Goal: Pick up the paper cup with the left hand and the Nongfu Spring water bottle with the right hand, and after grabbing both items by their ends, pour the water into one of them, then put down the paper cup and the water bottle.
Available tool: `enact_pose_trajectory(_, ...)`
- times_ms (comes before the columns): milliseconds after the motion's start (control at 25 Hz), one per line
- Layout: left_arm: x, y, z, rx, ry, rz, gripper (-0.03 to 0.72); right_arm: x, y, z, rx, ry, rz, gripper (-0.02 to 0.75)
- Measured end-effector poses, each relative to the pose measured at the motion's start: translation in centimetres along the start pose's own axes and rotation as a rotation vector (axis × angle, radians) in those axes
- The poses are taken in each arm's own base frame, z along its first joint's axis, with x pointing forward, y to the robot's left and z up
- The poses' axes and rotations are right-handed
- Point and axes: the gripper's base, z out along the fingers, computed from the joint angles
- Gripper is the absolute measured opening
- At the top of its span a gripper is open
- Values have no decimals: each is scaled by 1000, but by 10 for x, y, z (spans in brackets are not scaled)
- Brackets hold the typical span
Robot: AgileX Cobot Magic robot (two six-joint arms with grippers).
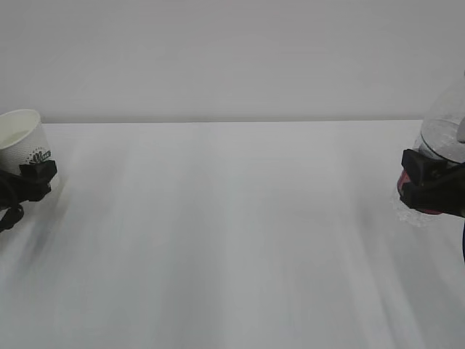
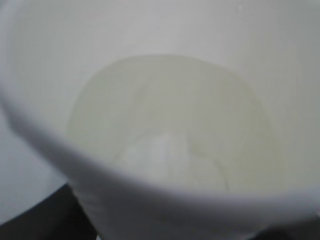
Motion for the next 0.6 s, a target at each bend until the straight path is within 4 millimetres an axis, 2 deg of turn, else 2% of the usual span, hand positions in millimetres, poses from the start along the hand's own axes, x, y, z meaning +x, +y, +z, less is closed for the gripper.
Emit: enact_pose_trajectory(600, 5, 1, 1, 0, 10, 34, 507, 0, 0, 0, 5, 1, 4, 464)
